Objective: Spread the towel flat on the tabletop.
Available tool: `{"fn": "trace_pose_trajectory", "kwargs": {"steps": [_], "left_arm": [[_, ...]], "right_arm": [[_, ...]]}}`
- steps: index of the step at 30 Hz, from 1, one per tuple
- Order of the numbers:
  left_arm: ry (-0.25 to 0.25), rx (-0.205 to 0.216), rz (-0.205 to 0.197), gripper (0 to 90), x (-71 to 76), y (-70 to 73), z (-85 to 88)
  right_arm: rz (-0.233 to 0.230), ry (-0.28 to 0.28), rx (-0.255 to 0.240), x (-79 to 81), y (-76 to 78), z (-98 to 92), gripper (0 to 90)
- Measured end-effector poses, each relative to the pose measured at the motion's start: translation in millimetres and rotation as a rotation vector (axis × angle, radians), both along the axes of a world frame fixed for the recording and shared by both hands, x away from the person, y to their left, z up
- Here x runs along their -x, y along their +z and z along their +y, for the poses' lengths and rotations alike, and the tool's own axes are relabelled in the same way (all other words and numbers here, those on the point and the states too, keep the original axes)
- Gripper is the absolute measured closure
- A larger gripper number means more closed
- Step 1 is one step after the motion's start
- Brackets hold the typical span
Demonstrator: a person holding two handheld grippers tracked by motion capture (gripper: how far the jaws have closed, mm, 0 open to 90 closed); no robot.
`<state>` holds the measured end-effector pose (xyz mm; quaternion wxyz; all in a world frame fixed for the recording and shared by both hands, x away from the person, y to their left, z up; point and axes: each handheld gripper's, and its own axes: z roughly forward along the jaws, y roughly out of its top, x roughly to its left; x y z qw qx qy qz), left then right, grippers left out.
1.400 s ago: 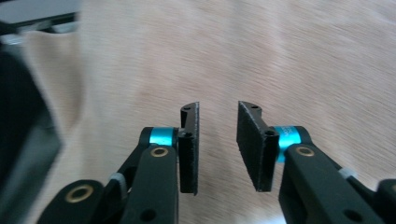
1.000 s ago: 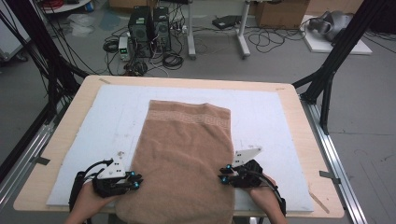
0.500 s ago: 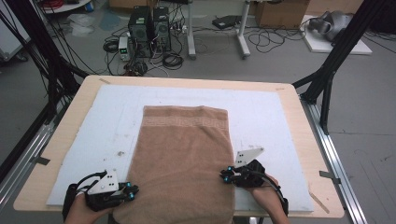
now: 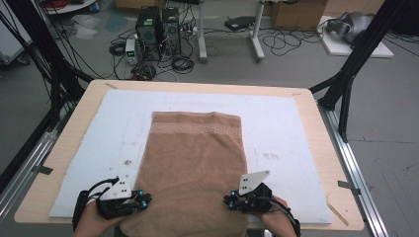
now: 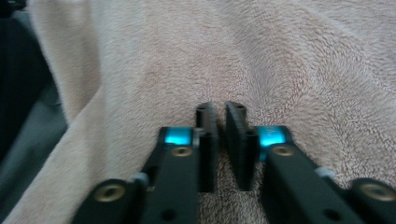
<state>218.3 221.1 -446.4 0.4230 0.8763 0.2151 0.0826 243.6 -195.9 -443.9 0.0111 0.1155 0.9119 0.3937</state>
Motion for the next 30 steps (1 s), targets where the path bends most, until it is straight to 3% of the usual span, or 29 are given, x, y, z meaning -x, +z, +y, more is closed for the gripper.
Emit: {"fn": "trace_pose_trajectory", "kwargs": {"steps": [5, 9, 15, 18, 21, 26, 30], "left_arm": [[-0.018, 0.005, 0.008, 82.6, 4.2, 3.6, 0.6], [0.001, 0.033, 0.011, 73.7, 2.4, 8.8, 4.5], [0.058, 0.065, 0.006, 71.4, -7.5, 13.1, 14.2], [0.06, 0.046, 0.015, 71.6, -8.7, 9.9, 12.9], [0.052, -0.007, 0.022, 72.2, -6.5, 2.5, 9.8], [0.056, 0.015, 0.016, 73.8, -2.0, -0.3, 12.4], [0.061, 0.015, 0.017, 71.9, -4.2, 2.6, 12.5]], "right_arm": [[0.004, 0.064, 0.024, 4.2, 6.9, -2.4, 87.0], [-0.001, 0.03, -0.029, 6.4, 14.5, -13.3, 84.1], [0.01, -0.019, -0.029, 1.7, 14.6, -25.9, 81.5], [0.008, -0.036, -0.026, 1.3, 12.4, -25.6, 78.0], [0.004, -0.048, -0.018, -0.7, 11.0, -23.8, 76.7], [0.005, -0.058, -0.02, -6.0, 10.1, -21.8, 74.1], [0.009, -0.093, -0.042, -11.8, 12.8, -22.6, 61.8]]}}
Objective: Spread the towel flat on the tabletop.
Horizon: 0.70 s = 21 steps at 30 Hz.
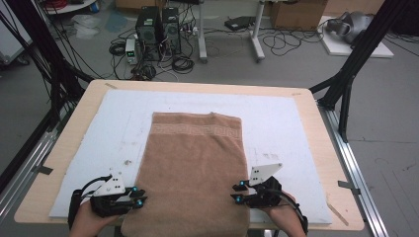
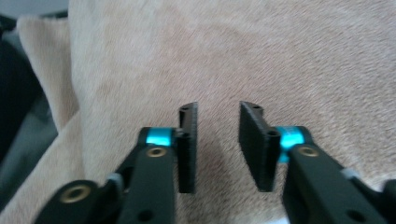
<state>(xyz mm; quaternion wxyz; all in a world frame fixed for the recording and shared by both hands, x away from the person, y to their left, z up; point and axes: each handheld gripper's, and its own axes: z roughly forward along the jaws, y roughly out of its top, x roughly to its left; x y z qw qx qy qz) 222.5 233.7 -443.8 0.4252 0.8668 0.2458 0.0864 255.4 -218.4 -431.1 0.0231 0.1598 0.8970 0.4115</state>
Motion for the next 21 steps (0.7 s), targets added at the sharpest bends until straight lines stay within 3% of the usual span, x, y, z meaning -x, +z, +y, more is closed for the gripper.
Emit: {"fn": "trace_pose_trajectory", "kwargs": {"steps": [4, 9, 14, 18, 21], "left_arm": [[0.014, 0.025, -0.011, 67.5, -4.9, 6.9, -0.8], [0.05, 0.042, -0.016, 59.2, -15.3, 14.2, -2.3], [0.071, 0.058, -0.027, 55.4, -26.1, 22.5, -0.3], [0.094, 0.065, -0.041, 52.0, -30.7, 29.0, 1.7], [0.113, 0.071, -0.042, 47.6, -34.9, 32.2, 4.5]], "right_arm": [[0.001, -0.046, -0.021, -5.9, 2.4, 2.2, 48.6], [0.001, -0.112, -0.039, -16.4, 5.0, -0.2, 38.5], [-0.039, -0.18, -0.032, -27.4, 13.0, -0.7, 26.7], [-0.073, -0.219, -0.049, -34.8, 18.6, -0.3, 22.3], [-0.072, -0.23, -0.065, -40.3, 21.4, -0.3, 21.6]]}}
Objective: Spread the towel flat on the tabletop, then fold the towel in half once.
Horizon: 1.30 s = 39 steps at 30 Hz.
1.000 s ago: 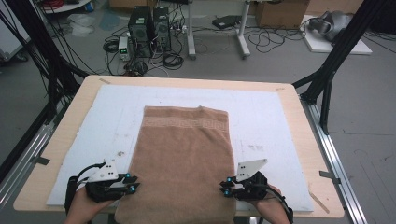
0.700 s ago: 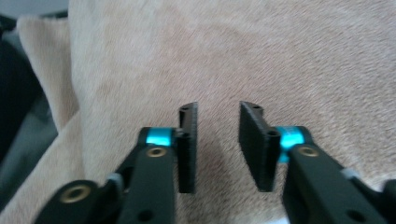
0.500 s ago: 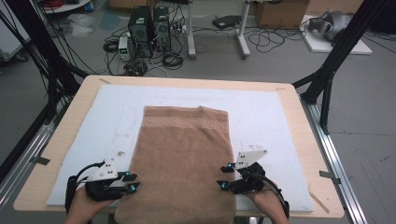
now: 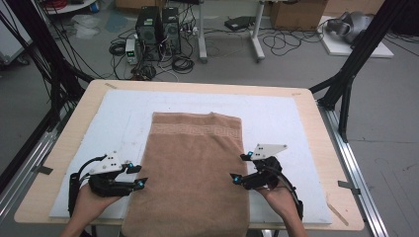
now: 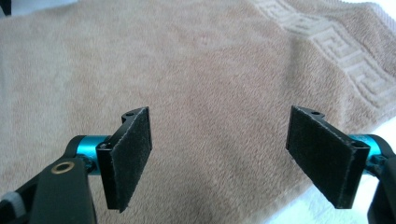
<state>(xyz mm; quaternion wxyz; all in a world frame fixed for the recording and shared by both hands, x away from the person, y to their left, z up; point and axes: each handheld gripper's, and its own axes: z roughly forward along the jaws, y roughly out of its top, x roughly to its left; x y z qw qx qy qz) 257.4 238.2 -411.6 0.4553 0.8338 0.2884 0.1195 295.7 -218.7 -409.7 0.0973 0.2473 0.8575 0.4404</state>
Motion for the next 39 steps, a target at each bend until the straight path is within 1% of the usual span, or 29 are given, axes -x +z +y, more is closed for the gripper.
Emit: {"fn": "trace_pose_trajectory", "kwargs": {"steps": [2, 6, 8, 10, 12, 15, 20, 23, 27, 29, 33, 35, 39], "left_arm": [[0.016, 0.009, 0.0, 44.7, -2.8, 2.3, 1.6], [0.034, 0.002, -0.015, 38.7, -7.4, 8.3, 2.2], [0.039, 0.007, -0.01, 35.5, -9.7, 10.3, 1.8], [0.049, 0.01, 0.005, 31.1, -14.1, 12.8, 0.9], [0.057, 0.015, -0.008, 27.9, -15.2, 16.2, -1.6], [0.057, 0.002, -0.029, 24.6, -16.7, 20.8, -6.3], [0.052, -0.018, -0.032, 24.6, -19.8, 21.9, -10.9], [0.052, -0.028, -0.029, 24.6, -20.7, 20.9, -11.4], [0.054, -0.027, -0.022, 25.0, -22.7, 20.4, -10.8], [0.058, -0.022, -0.018, 25.3, -23.7, 20.3, -10.1], [0.066, -0.025, -0.011, 26.4, -25.7, 20.0, -8.6], [0.07, -0.028, -0.008, 26.5, -27.9, 20.9, -8.7], [0.072, -0.046, -0.015, 27.6, -35.7, 29.0, -9.5]], "right_arm": [[0.012, 0.006, -0.018, -3.4, 1.6, 0.8, 20.7], [0.026, 0.015, -0.028, -8.5, 4.3, 4.7, 18.5], [0.018, 0.021, -0.022, -10.8, 6.3, 6.1, 17.9], [0.013, 0.02, -0.013, -12.4, 9.4, 6.9, 17.3], [0.008, 0.019, -0.013, -13.6, 12.9, 7.1, 17.3], [0.003, 0.024, -0.021, -13.8, 16.4, 6.8, 17.4], [-0.005, 0.03, -0.018, -12.9, 17.0, 5.4, 17.4], [0.003, 0.029, -0.021, -13.3, 16.1, 3.7, 17.5], [0.011, 0.031, -0.023, -14.1, 15.1, 3.0, 17.6], [0.009, 0.03, -0.022, -14.4, 15.5, 2.7, 17.6], [0.006, 0.027, -0.021, -16.2, 16.6, 1.7, 17.6], [0.002, 0.023, -0.021, -17.9, 17.8, 0.8, 17.6], [0.004, 0.015, -0.017, -21.8, 21.9, 0.0, 17.6]]}}
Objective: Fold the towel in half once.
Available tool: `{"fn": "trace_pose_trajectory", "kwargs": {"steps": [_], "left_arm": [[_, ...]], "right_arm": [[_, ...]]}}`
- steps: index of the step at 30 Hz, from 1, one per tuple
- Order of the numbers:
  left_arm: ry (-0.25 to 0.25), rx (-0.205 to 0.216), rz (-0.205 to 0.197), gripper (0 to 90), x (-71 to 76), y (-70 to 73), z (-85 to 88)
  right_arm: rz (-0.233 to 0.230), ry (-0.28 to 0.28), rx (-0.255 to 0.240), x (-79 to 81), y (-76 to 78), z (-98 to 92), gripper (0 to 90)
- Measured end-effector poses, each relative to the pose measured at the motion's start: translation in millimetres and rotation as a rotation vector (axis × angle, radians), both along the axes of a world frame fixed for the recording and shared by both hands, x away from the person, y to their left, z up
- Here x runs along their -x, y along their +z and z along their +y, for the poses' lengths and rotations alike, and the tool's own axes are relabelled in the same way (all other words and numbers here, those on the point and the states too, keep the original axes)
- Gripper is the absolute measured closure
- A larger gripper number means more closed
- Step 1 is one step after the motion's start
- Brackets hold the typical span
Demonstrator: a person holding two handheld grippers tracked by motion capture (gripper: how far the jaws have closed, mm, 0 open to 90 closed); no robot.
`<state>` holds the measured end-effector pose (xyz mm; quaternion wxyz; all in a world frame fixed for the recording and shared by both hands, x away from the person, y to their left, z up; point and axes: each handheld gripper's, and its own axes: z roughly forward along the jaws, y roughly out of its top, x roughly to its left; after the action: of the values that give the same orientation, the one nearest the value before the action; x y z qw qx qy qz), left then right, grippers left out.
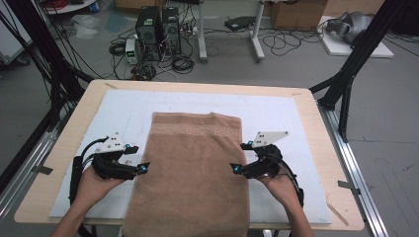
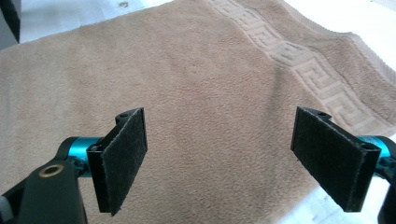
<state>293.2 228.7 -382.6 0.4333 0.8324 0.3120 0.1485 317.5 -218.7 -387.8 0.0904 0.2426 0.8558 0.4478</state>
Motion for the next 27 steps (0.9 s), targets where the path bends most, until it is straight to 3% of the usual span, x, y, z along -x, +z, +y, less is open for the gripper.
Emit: {"fn": "trace_pose_trajectory", "kwargs": {"steps": [12, 19, 27], "left_arm": [[0.012, -0.02, -0.022, 28.6, -21.3, 11.8, -5.5], [0.018, -0.014, -0.053, 28.7, -23.3, 13.5, -8.7], [0.026, -0.01, -0.039, 29.1, -36.1, 9.3, -12.0]], "right_arm": [[-0.016, -0.021, 0.005, -22.1, 15.1, 1.5, 17.8], [-0.02, -0.031, 0.005, -25.5, 16.2, 1.1, 17.8], [-0.034, -0.052, 0.005, -29.1, 15.2, -0.3, 17.9]]}}
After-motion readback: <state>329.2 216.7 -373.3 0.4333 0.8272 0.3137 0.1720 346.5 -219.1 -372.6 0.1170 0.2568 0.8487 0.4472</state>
